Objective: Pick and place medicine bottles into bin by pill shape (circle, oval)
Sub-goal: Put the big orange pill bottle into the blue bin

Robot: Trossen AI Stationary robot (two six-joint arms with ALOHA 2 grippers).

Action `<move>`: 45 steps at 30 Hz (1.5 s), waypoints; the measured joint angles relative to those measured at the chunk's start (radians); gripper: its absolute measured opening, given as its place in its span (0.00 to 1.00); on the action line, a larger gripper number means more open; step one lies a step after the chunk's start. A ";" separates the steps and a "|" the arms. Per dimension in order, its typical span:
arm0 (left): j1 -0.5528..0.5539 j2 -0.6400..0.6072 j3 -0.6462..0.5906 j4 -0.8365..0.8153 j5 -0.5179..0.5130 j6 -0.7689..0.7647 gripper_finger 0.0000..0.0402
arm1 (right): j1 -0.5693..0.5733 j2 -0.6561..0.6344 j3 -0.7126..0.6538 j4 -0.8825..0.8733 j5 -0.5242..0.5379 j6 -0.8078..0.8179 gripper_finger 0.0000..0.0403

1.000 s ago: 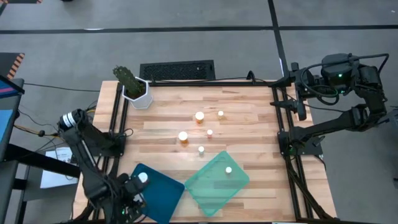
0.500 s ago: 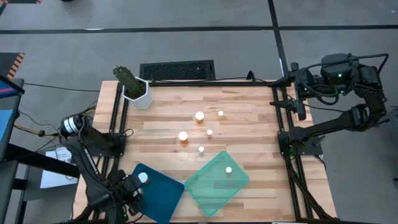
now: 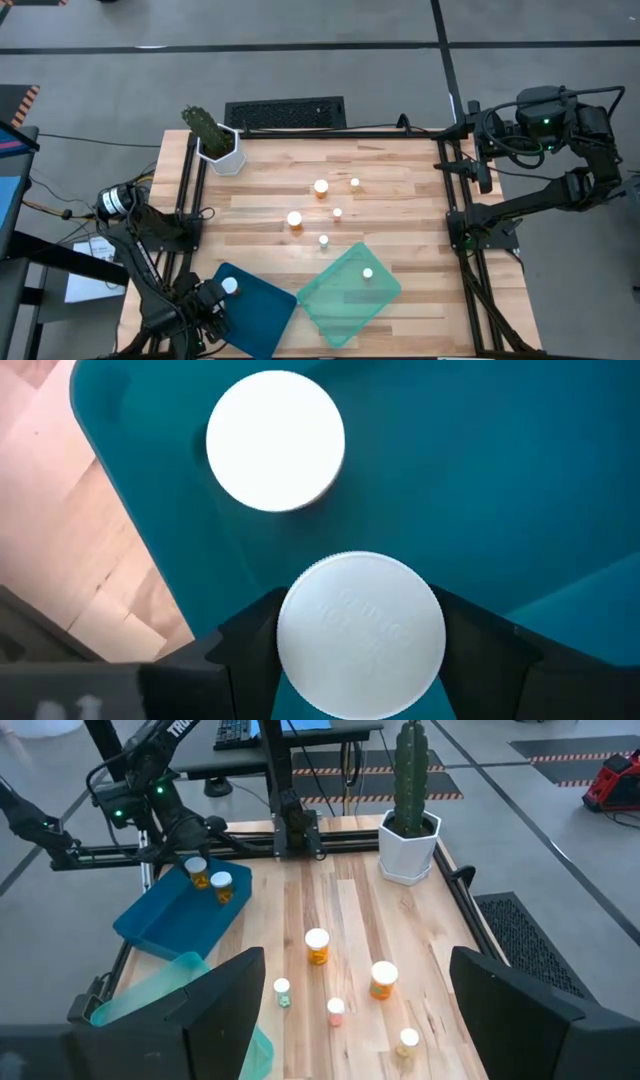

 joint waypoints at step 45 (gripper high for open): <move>0.013 -0.003 -0.085 0.135 0.032 -0.011 0.59 | 0.000 -0.002 0.000 0.001 0.000 -0.020 0.81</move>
